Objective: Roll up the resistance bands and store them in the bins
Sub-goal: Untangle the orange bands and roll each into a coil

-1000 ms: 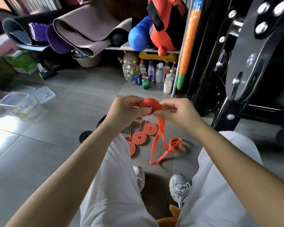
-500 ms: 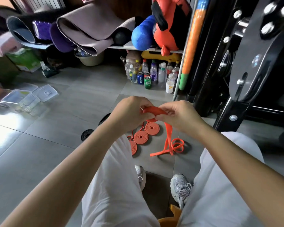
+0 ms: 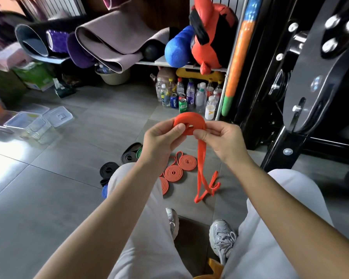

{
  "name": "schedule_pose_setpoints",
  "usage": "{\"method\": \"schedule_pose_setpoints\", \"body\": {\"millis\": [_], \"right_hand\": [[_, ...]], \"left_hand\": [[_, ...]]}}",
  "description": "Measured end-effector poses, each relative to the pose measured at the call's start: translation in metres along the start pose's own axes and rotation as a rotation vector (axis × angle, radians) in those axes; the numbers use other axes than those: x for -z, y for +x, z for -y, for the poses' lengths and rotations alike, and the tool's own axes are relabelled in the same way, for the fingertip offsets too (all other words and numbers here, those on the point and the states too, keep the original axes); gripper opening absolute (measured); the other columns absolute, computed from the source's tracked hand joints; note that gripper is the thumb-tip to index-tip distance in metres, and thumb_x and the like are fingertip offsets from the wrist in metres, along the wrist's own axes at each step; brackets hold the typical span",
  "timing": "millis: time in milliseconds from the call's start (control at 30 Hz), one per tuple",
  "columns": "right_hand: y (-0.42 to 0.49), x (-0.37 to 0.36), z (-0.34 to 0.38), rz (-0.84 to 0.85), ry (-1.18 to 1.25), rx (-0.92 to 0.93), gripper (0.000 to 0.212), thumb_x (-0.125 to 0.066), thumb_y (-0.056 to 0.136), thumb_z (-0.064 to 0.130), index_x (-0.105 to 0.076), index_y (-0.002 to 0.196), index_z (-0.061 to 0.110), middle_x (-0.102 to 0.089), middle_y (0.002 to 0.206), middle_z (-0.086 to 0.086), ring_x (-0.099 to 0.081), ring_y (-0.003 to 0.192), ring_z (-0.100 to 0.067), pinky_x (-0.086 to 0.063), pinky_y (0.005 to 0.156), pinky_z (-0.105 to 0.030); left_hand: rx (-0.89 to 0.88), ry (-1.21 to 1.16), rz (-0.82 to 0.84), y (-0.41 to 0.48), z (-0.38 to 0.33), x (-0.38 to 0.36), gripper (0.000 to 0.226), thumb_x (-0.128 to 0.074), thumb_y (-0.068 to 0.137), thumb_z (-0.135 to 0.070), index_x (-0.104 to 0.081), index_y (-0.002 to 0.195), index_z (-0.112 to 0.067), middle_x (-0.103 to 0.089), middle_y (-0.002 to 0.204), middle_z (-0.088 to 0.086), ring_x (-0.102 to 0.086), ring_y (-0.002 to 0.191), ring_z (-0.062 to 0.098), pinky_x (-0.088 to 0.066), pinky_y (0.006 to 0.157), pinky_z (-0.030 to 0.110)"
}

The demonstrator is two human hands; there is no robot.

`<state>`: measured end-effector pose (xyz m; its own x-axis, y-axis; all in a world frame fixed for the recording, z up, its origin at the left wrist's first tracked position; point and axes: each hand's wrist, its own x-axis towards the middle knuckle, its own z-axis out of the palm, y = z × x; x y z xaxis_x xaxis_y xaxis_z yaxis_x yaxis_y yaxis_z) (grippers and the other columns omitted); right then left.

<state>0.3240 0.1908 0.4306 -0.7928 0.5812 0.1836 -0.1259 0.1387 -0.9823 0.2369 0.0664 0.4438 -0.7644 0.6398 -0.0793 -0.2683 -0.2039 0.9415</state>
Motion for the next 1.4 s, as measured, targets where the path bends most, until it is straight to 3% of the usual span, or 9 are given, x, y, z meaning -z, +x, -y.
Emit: {"method": "schedule_pose_setpoints", "body": {"millis": [133,300,400,733,933,1000,1100,1200,1400], "right_hand": [[-0.001,0.005,-0.005,-0.005,-0.16,0.053,0.026,-0.074,0.076,0.005,-0.069,0.096,0.021,-0.07,0.083,0.006,-0.065,0.071,0.003,-0.053,0.078,-0.02],[0.001,0.011,-0.002,0.136,-0.339,0.049,0.026,-0.075,0.076,0.007,-0.072,0.098,0.021,-0.068,0.077,0.016,-0.061,0.066,0.008,-0.054,0.075,-0.023],[0.002,0.007,0.003,0.158,-0.394,0.058,0.026,-0.076,0.075,0.009,-0.074,0.085,0.033,-0.069,0.07,0.019,-0.063,0.067,0.001,-0.055,0.077,-0.032],[0.011,0.008,0.015,0.091,-0.119,0.027,0.027,-0.073,0.074,0.0,-0.069,0.086,0.023,-0.069,0.066,0.018,-0.064,0.065,0.002,-0.053,0.069,-0.016],[0.023,0.003,0.027,0.015,0.057,0.005,0.028,-0.068,0.078,-0.002,-0.066,0.103,0.01,-0.07,0.063,0.011,-0.065,0.063,-0.001,-0.053,0.065,-0.015],[0.028,0.007,0.029,0.033,-0.062,0.057,0.028,-0.07,0.077,-0.002,-0.067,0.099,0.016,-0.069,0.064,0.014,-0.065,0.063,0.001,-0.055,0.068,-0.017],[0.034,0.016,0.035,0.128,-0.284,0.082,0.027,-0.073,0.076,0.004,-0.068,0.099,0.018,-0.07,0.077,0.007,-0.063,0.064,0.004,-0.055,0.071,-0.019],[0.041,0.017,0.046,0.197,-0.428,0.088,0.023,-0.074,0.076,0.004,-0.071,0.095,0.017,-0.069,0.077,0.008,-0.063,0.066,0.003,-0.055,0.077,-0.023],[0.048,0.015,0.054,0.153,-0.315,0.101,0.023,-0.075,0.074,0.004,-0.068,0.084,0.023,-0.067,0.073,0.008,-0.062,0.067,-0.007,-0.055,0.077,-0.035]], "left_hand": [[0.047,0.113,0.001,0.0,0.0,0.003,0.012,-0.061,0.085,-0.003,-0.065,0.094,-0.01,-0.071,0.087,0.005,-0.067,0.081,0.015,-0.056,0.075,0.023],[-0.353,1.197,0.183,0.005,-0.02,0.01,0.042,-0.073,0.079,-0.02,-0.059,0.119,-0.019,-0.061,0.106,-0.006,-0.059,0.089,0.011,-0.048,0.077,0.024],[-0.468,1.436,0.259,0.006,-0.032,0.001,0.027,-0.064,0.085,-0.017,-0.065,0.111,-0.019,-0.066,0.099,-0.003,-0.057,0.085,0.016,-0.044,0.076,0.026],[-0.241,0.499,0.053,0.017,-0.035,-0.001,0.024,-0.068,0.078,0.005,-0.065,0.1,-0.005,-0.07,0.093,0.014,-0.069,0.075,0.011,-0.057,0.073,0.026],[-0.059,-0.093,0.149,0.019,-0.023,-0.009,0.021,-0.056,0.087,-0.005,-0.062,0.107,0.001,-0.069,0.092,0.012,-0.066,0.084,0.019,-0.055,0.081,0.029],[-0.033,0.02,0.111,0.022,-0.026,-0.011,0.021,-0.059,0.088,-0.006,-0.06,0.108,-0.002,-0.067,0.094,0.01,-0.065,0.086,0.019,-0.054,0.08,0.028],[-0.334,0.766,0.03,0.029,-0.041,-0.007,0.035,-0.072,0.08,-0.011,-0.058,0.112,-0.014,-0.062,0.105,0.003,-0.062,0.091,0.017,-0.052,0.077,0.025],[-0.584,1.407,0.222,0.036,-0.067,-0.014,0.042,-0.07,0.079,-0.018,-0.059,0.119,-0.014,-0.062,0.11,0.003,-0.057,0.099,0.021,-0.042,0.082,0.028],[-0.501,1.333,0.224,0.046,-0.092,-0.017,0.021,-0.072,0.075,-0.015,-0.072,0.095,-0.014,-0.063,0.077,-0.001,-0.058,0.078,0.021,-0.043,0.071,0.027]]}}
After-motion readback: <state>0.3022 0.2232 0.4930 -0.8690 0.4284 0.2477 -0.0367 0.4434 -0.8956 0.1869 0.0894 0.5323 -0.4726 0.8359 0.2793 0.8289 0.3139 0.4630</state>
